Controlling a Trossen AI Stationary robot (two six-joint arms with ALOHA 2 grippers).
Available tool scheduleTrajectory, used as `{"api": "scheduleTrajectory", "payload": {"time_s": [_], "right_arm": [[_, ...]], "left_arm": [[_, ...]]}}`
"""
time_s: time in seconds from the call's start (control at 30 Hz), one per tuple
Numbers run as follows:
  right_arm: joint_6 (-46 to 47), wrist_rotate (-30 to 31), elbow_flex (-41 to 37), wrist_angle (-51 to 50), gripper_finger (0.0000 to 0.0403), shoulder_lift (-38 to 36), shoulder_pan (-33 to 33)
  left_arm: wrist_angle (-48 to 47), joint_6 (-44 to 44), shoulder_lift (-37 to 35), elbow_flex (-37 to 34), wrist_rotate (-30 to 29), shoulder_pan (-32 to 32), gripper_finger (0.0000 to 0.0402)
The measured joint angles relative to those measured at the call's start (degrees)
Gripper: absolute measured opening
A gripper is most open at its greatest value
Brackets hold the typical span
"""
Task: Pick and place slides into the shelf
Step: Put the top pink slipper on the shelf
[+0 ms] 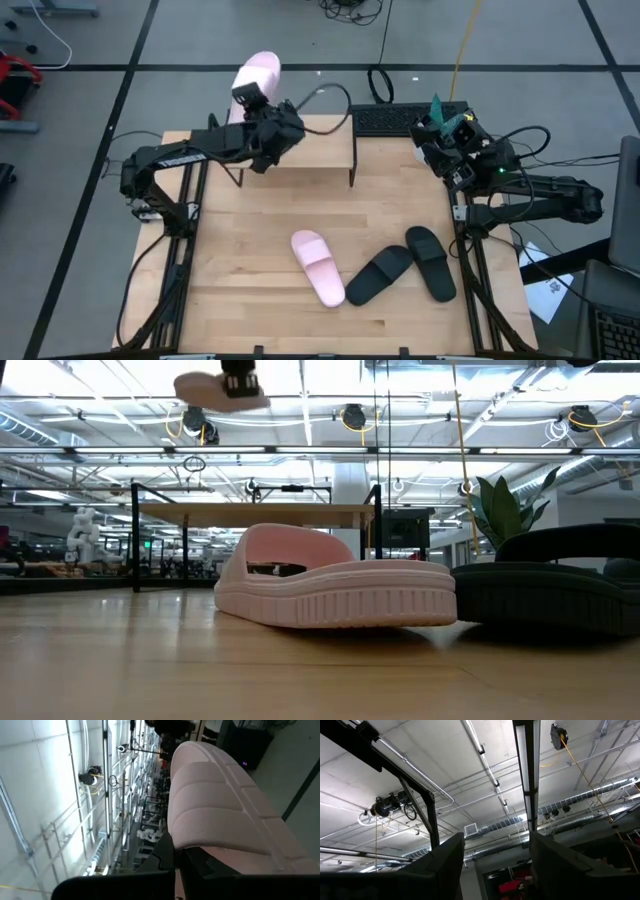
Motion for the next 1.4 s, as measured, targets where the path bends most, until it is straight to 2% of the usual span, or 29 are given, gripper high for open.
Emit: {"api": "scheduleTrajectory", "payload": {"time_s": [0.2,0.33,0.5,0.67,0.77,0.87,1.1,1.27,1.4], "right_arm": [[-0.01,0.0,0.0,-0.04,0.0215,0.0,0.0],[-0.04,0.0,0.0,-0.04,0.0215,0.0,0.0],[-0.26,0.0,0.0,-0.07,0.0215,0.0,0.0],[-2.67,0.41,0.0,-0.04,0.0215,0.0,0.0],[-4.92,3.12,0.0,-0.04,0.0215,0.0,0.02],[-7.23,5.9,0.0,-0.04,0.0215,0.0,-0.04],[-6.06,6.2,0.0,-0.06,0.0215,0.0,-0.37],[-3.92,6.08,0.0,-0.04,0.0215,0.0,-0.37],[-2.82,6.05,0.0,-0.07,0.0215,0.0,-0.37]], "left_arm": [[-0.46,-3.66,0.04,-7.19,0.8,2.46,0.0],[-4.01,-10.06,0.04,-8.98,5.36,4.59,0.0],[-18.54,-26.81,0.01,-8.96,18.49,8.38,0.0],[-36.25,-46.57,0.0,-8.98,26.46,12.74,0.0],[-40.21,-53.05,-0.03,-8.98,25.31,13.17,0.0],[-38.18,-50.8,-0.04,-8.91,22.04,12.01,0.0],[-28.79,-43.39,-0.04,-8.89,25.34,11.02,0.0],[-26.82,-40.75,-0.04,-8.89,25.74,12.3,0.0],[-24.31,-39.86,-0.04,-10.12,28.2,13.4,0.0]]}}
